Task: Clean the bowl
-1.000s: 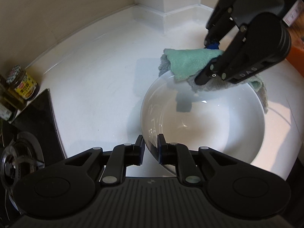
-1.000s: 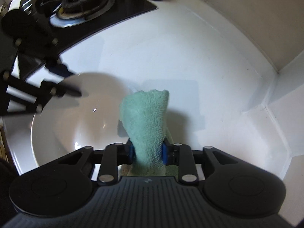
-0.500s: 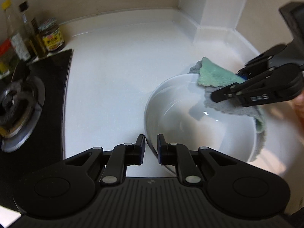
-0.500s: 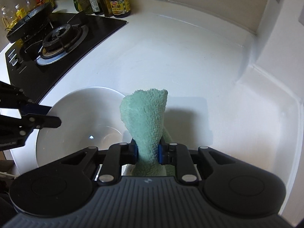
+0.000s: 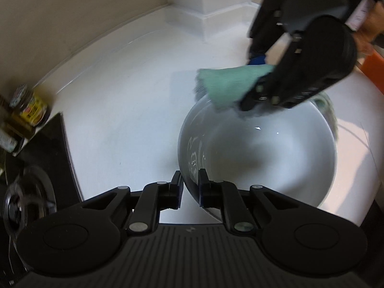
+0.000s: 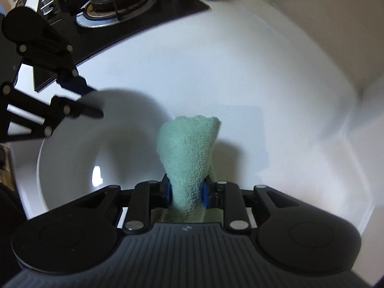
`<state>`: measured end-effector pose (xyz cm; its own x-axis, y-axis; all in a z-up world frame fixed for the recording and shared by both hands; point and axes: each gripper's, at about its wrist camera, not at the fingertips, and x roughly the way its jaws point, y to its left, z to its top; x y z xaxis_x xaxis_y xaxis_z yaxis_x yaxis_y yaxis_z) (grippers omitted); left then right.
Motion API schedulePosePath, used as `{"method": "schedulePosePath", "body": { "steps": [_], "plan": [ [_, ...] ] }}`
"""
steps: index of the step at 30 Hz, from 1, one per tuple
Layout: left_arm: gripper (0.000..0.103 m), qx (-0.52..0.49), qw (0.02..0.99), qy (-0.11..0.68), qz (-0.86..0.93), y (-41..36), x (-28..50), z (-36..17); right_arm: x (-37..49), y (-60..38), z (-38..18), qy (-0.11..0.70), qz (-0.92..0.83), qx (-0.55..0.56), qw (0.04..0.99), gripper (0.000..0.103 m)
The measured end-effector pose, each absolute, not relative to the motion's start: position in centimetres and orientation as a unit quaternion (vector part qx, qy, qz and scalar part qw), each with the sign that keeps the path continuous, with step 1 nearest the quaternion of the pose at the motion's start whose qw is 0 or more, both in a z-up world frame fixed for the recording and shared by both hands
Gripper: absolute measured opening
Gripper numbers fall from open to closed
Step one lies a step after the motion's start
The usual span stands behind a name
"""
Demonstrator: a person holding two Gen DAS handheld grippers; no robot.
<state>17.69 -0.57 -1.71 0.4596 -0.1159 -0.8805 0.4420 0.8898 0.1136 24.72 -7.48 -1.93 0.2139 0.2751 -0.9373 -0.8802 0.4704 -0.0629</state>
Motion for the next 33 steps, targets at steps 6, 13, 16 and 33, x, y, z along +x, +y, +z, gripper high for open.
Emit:
{"method": "schedulePosePath", "body": {
  "steps": [6,13,16,33],
  "plan": [
    [0.012,0.090,0.858,0.491,-0.117,0.0,16.2,-1.4,24.9,-9.0,-1.9,0.487,0.387,-0.251,0.742,0.017],
    [0.013,0.054,0.869,0.484,-0.086,0.1,15.0,-1.0,23.1,-10.6,-2.0,0.486,0.341,-0.210,0.777,0.017],
    [0.007,0.064,0.864,0.490,-0.103,0.5,15.6,-1.0,21.6,-11.3,-2.0,0.486,0.333,-0.207,0.781,0.016],
    [0.011,0.207,0.827,0.468,-0.231,-0.2,16.4,-0.7,22.1,-7.8,-2.4,0.489,0.390,-0.348,0.699,0.019]
  ]
}}
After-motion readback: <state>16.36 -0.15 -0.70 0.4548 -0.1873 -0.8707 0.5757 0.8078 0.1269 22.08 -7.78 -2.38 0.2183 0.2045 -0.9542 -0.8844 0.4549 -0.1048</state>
